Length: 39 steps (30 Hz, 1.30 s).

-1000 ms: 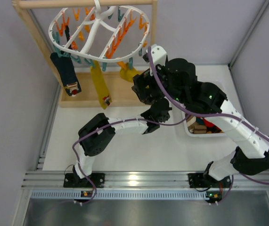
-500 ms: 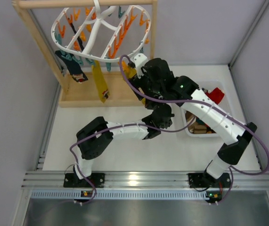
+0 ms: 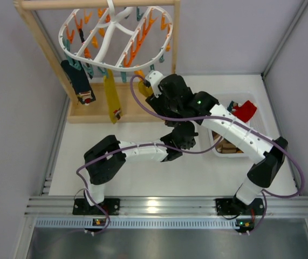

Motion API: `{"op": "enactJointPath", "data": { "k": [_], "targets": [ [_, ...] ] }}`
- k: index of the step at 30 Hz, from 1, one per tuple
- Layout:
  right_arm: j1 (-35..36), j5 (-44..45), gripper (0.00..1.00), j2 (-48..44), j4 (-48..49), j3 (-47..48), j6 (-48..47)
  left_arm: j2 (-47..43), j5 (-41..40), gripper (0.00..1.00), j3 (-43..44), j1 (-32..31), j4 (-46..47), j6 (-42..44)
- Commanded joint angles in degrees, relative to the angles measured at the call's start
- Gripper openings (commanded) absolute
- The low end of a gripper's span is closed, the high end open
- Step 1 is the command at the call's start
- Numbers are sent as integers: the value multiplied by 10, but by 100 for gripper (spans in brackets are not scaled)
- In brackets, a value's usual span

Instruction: Remove the socks clipped to the hanger

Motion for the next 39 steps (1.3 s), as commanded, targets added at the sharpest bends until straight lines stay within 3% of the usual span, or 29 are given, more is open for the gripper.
{"op": "enactJointPath", "data": {
  "k": [1, 4, 7, 8, 9, 13, 14, 17, 20, 32, 35, 36, 39],
  "targets": [
    [-7, 11, 62, -35, 28, -14, -13, -41, -1, 0, -6, 1, 25, -7],
    [-14, 15, 55, -33, 26, -12, -13, -49, -1, 0, -10, 1, 25, -12],
    [-18, 15, 36, -40, 37, -16, -12, -53, 1, 0, -16, 1, 25, -15],
    [-19, 13, 22, -42, 39, -16, -12, -51, 2, 1, -18, 1, 25, -14],
    [-19, 12, 18, -44, 42, -15, -12, -50, 1, 4, -18, 1, 24, -15],
    [-26, -4, 6, -48, 59, -7, -4, -50, 3, 29, -41, 0, 23, -26],
    [-31, -19, 3, -48, 61, -5, 0, -57, 9, 52, -49, 0, 23, -30],
    [-47, -49, 0, -43, 65, 5, 10, -70, 18, 87, -83, -5, 22, -45],
    [-59, -69, 0, -42, 68, 13, 17, -84, 28, 98, -116, -16, 21, -48],
    [-90, -125, 0, -28, 78, 30, 19, -168, 20, 99, -245, -104, -17, -145],
    [-104, -148, 0, -30, 84, 22, 14, -233, 71, 99, -253, -107, -160, -301],
    [-109, -149, 0, -32, 86, 17, 7, -251, 88, 99, -251, -104, -248, -374],
    [-111, -152, 0, -43, 100, -14, -5, -325, 124, 99, -278, -98, -291, -449]
  ]
}}
